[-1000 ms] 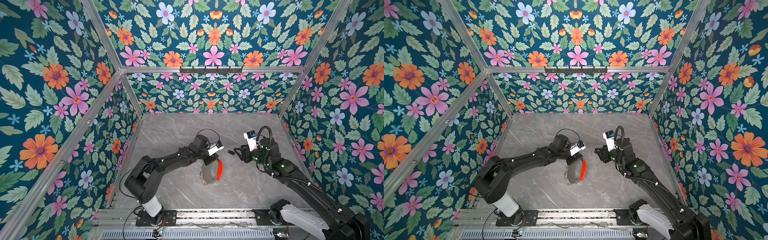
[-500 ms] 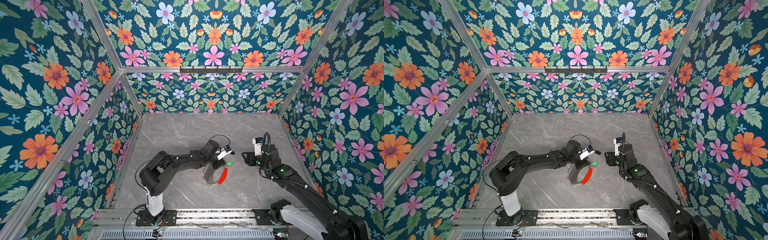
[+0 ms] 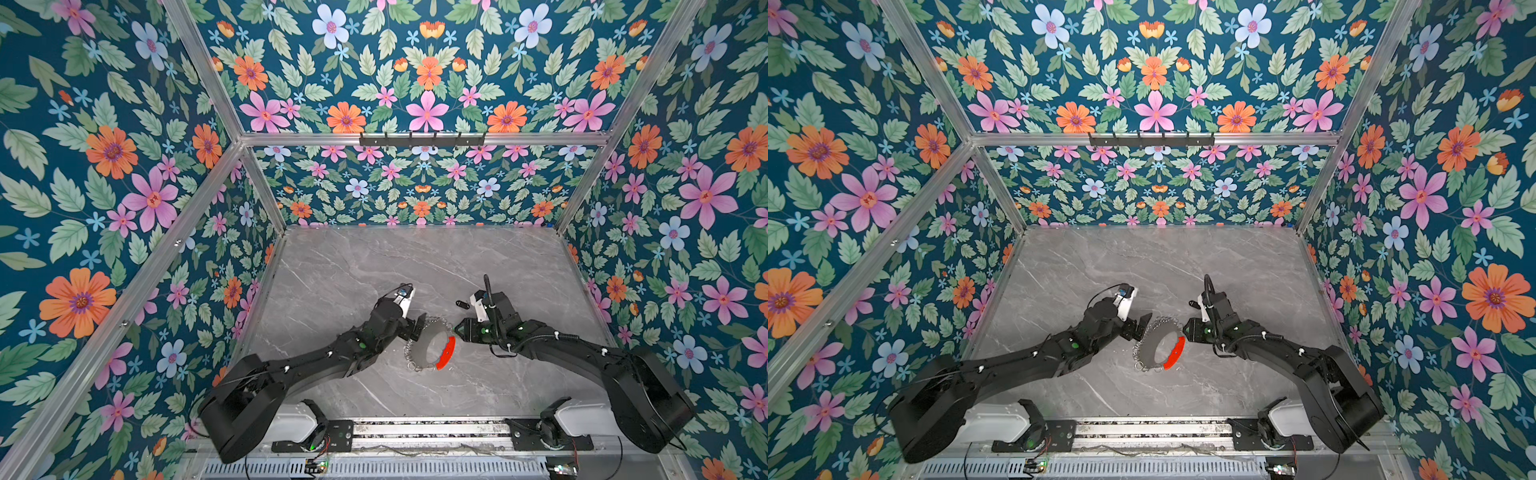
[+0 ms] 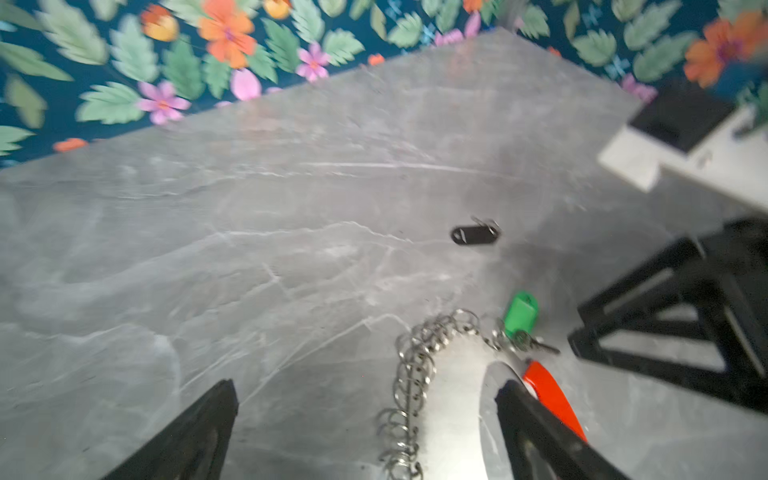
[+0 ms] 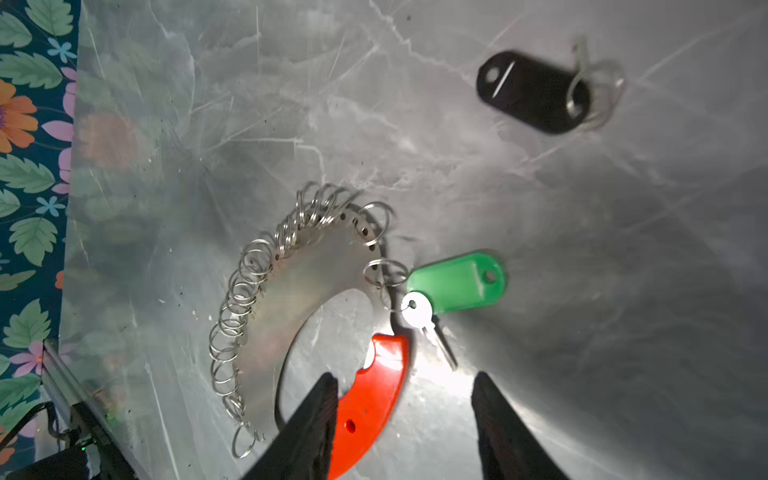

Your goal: Put the keys on the keyring

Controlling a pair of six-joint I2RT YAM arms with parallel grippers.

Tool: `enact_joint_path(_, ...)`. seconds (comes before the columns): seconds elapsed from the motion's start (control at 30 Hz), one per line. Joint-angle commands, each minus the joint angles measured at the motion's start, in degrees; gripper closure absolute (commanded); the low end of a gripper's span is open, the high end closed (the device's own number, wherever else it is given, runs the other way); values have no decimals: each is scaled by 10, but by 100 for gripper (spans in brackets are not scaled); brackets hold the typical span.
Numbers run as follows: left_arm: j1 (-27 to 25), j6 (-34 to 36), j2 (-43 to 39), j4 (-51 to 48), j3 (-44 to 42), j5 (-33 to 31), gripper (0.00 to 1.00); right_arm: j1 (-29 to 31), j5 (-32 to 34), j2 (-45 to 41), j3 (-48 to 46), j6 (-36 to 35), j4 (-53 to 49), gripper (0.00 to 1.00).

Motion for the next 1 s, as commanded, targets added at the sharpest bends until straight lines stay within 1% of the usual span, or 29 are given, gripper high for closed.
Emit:
enact_joint_path(0.0, 13, -55, -34, 22, -18, -98, 0, 21, -9, 20, -2, 45, 56, 47)
enact_joint_path(0.07, 26, -42, -41, 21, -24, -74, 0, 41, -9, 35, -1, 57, 71, 47)
enact_joint_path(0.17, 65, -28, -35, -8, -9, 4, 0, 66, -7, 56, -3, 83, 103, 47)
enact_joint_path(0.27, 113, -23, -32, -25, 6, 83, 6, 82, -2, 66, 1, 97, 114, 48)
enact_joint_path(0.37, 136, -7, -27, -39, 25, 130, 13, 87, 23, 43, -5, 96, 95, 48)
enact_joint_path(0.5, 139, 14, 15, -50, 59, 179, 17, 87, 63, -1, -16, 82, 60, 48)
enact_joint_path(0.63, 138, 21, 77, -67, 110, 233, 28, 86, 91, -26, -27, 73, 36, 47)
enact_joint_path(0.67, 137, 32, 92, -72, 121, 248, 32, 86, 95, -25, -33, 74, 39, 47)
enact_joint_path(0.73, 132, 54, 118, -84, 143, 260, 34, 86, 91, -18, -44, 77, 55, 47)
enact_joint_path(0.8, 125, 90, 136, -98, 160, 276, 36, 86, 78, -4, -55, 81, 77, 47)
enact_joint_path(0.9, 114, 141, 147, -101, 169, 282, 38, 88, 62, 8, -68, 93, 109, 47)
enact_joint_path(0.97, 106, 180, 155, -92, 167, 299, 39, 92, 54, 10, -73, 98, 126, 47)
